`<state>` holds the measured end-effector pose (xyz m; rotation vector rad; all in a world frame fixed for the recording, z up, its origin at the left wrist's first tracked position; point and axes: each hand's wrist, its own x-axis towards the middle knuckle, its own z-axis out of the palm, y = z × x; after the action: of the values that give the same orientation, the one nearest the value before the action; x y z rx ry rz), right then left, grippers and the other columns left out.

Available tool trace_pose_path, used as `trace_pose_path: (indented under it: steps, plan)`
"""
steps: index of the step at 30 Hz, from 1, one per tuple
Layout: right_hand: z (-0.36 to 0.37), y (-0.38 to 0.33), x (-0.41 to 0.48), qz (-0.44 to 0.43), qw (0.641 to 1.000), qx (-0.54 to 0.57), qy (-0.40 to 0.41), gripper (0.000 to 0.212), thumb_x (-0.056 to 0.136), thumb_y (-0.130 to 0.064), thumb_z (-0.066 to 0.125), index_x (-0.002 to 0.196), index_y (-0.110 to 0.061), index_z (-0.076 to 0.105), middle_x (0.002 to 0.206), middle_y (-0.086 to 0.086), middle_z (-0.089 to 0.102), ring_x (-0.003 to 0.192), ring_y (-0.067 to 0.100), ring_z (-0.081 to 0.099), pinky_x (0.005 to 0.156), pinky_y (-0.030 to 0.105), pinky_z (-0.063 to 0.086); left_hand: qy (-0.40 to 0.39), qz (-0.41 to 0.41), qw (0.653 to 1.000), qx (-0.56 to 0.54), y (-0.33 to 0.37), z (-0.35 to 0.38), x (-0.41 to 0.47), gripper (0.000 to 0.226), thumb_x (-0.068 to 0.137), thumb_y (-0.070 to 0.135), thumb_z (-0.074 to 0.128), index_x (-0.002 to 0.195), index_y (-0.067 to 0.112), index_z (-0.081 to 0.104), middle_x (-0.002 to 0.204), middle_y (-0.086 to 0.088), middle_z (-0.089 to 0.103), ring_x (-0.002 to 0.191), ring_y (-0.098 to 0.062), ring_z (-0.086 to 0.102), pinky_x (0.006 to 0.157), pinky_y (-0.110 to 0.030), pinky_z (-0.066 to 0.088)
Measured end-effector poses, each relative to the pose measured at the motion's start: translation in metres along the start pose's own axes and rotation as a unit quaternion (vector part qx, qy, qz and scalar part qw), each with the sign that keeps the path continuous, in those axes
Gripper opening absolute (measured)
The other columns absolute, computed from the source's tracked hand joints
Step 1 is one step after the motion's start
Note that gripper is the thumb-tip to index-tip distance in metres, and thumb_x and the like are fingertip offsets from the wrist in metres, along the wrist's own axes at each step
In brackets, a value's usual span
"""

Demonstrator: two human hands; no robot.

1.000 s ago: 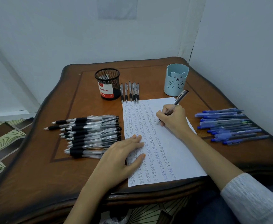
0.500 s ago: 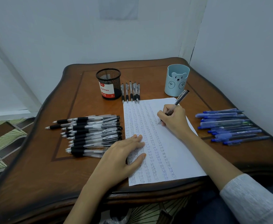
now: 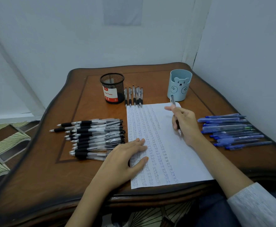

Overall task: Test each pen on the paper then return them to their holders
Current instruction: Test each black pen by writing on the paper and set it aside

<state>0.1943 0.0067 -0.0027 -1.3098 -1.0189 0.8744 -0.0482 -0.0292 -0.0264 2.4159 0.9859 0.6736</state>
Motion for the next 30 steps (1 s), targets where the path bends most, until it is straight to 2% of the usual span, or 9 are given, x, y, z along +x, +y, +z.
trace_pose_path:
  steps: [7,9,12,15,19,24,27,30]
  plan:
    - [0.001,0.0,-0.001,0.018,0.999,-0.031,-0.022,0.035,0.102,-0.03,0.044,0.11,-0.006,0.068,0.037,0.001,0.044,0.037,0.015,0.035,0.047,0.026,0.037,0.003,0.002,1.0,0.002,0.001,0.0,0.0,0.052,0.087,0.056,0.046,0.126,0.027,0.061,0.141,0.019,0.046,0.131,0.013,0.032,0.11,-0.029,0.036]
    - [0.002,0.0,-0.001,0.022,0.999,-0.038,-0.023,0.032,0.103,-0.026,0.044,0.114,-0.005,0.065,0.037,0.001,0.043,0.035,0.014,0.034,0.041,0.024,0.036,0.003,0.002,1.0,0.001,0.001,0.0,0.0,0.052,0.087,0.056,0.046,0.127,0.027,0.061,0.141,0.019,0.046,0.131,0.013,0.032,0.11,-0.028,0.035]
    - [0.002,0.001,-0.001,0.014,0.997,-0.067,-0.035,0.029,0.103,-0.023,0.043,0.12,-0.008,0.061,0.037,0.001,0.042,0.033,0.013,0.034,0.041,0.021,0.038,0.002,0.003,1.0,0.003,0.001,0.0,0.0,0.052,0.087,0.056,0.046,0.127,0.027,0.06,0.141,0.018,0.046,0.131,0.014,0.031,0.11,-0.026,0.035]
    - [0.004,0.0,-0.003,-0.003,0.995,-0.078,-0.069,0.027,0.103,-0.024,0.044,0.124,-0.014,0.056,0.037,0.001,0.044,0.032,0.014,0.036,0.041,0.027,0.039,0.0,0.002,1.0,0.004,0.001,0.0,0.0,0.052,0.086,0.057,0.046,0.127,0.027,0.06,0.141,0.018,0.047,0.131,0.014,0.032,0.111,-0.026,0.034]
    - [0.006,-0.004,-0.006,-0.014,0.992,-0.088,-0.085,0.027,0.1,-0.031,0.048,0.122,-0.02,0.059,0.039,0.002,0.046,0.032,0.012,0.037,0.038,0.021,0.036,-0.002,0.001,1.0,0.006,0.0,0.0,0.0,0.052,0.086,0.057,0.045,0.127,0.028,0.06,0.141,0.019,0.046,0.131,0.014,0.031,0.111,-0.025,0.034]
    - [0.005,-0.005,-0.006,-0.021,0.992,-0.104,-0.063,0.029,0.102,-0.026,0.044,0.124,-0.014,0.059,0.038,0.001,0.047,0.03,0.012,0.037,0.038,0.02,0.038,-0.001,0.001,1.0,0.009,0.001,0.0,0.0,0.054,0.086,0.058,0.043,0.128,0.029,0.059,0.141,0.019,0.046,0.132,0.015,0.029,0.111,-0.023,0.032]
    - [0.008,-0.006,-0.006,0.003,0.993,-0.093,-0.066,0.029,0.102,-0.026,0.044,0.127,-0.017,0.056,0.042,0.003,0.047,0.029,0.01,0.036,0.033,0.02,0.035,-0.001,0.0,1.0,0.009,0.0,0.0,0.0,0.053,0.087,0.058,0.043,0.129,0.029,0.059,0.141,0.02,0.045,0.132,0.014,0.029,0.111,-0.026,0.033]
    - [0.015,-0.005,0.002,0.078,0.993,-0.067,-0.061,0.029,0.103,-0.018,0.035,0.129,-0.02,0.049,0.05,0.005,0.05,0.036,0.01,0.039,0.035,0.022,0.03,-0.001,-0.002,1.0,0.004,-0.001,0.0,0.0,0.052,0.087,0.058,0.044,0.129,0.03,0.058,0.141,0.021,0.044,0.132,0.015,0.029,0.111,-0.028,0.034]
